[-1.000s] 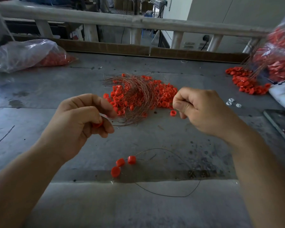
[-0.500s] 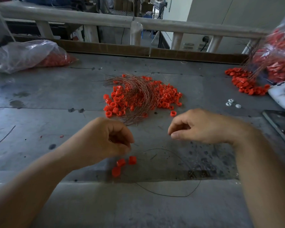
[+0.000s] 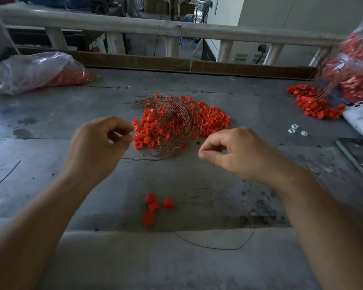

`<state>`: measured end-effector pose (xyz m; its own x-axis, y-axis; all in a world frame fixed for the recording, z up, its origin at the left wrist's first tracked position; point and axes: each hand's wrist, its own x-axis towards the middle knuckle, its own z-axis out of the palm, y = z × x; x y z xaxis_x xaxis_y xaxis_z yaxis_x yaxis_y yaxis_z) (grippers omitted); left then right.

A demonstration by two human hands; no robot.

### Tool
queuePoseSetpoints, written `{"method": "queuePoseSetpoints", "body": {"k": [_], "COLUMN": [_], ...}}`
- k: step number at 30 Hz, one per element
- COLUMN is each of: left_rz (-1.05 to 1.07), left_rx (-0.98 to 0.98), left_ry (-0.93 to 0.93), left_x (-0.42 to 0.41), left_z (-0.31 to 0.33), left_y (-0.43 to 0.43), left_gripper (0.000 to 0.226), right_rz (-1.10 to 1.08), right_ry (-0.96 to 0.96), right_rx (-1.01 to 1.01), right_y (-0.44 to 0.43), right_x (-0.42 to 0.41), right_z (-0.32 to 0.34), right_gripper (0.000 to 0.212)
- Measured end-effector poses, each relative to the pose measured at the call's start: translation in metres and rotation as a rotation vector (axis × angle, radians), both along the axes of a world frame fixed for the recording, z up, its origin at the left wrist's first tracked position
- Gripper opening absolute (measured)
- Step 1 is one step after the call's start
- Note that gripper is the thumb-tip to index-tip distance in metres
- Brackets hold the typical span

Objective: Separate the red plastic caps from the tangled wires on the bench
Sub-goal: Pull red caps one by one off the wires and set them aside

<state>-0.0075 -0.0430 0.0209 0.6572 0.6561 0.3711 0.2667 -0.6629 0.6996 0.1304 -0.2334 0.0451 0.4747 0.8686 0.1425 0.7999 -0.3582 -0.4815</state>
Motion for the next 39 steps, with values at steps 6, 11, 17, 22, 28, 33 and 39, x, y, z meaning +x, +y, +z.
{"method": "queuePoseSetpoints", "body": {"k": [6,11,17,22,28,33,39], "left_rz": [-0.023,-0.042,-0.036,0.019,0.004,-0.049,-0.070], "left_rx": [0.156,0.188,0.167,0.111,-0.023,-0.023,-0.017], "left_ry": [0.218,0.269,0.244,0.158,-0.038,-0.020,-0.021], "left_x": [0.017,0.022,0.022,0.020,0.010,0.007,0.007], "left_z": [-0.023,-0.026,-0.024,-0.021,-0.009,-0.007,-0.006], "left_y": [0.014,0.015,0.014,0.015,0.000,-0.007,-0.009], "left_gripper": [0.019,0.013,0.013,0.020,0.014,0.012,0.012], "right_rz": [-0.199,-0.286,-0.298,-0.317,-0.305,-0.290,-0.381], "right_ry": [-0.073,-0.074,-0.083,-0.077,0.094,0.166,0.123], "right_rx": [0.116,0.163,0.119,0.064,0.143,0.138,0.381], "right_y": [-0.001,-0.002,0.001,0.000,0.015,0.023,0.022], "right_x": [0.010,0.014,0.014,0.022,0.030,0.036,0.036], "right_z": [-0.003,-0.003,-0.006,-0.013,-0.028,-0.036,-0.031], "right_gripper": [0.011,0.015,0.015,0.013,0.040,0.049,0.035]}}
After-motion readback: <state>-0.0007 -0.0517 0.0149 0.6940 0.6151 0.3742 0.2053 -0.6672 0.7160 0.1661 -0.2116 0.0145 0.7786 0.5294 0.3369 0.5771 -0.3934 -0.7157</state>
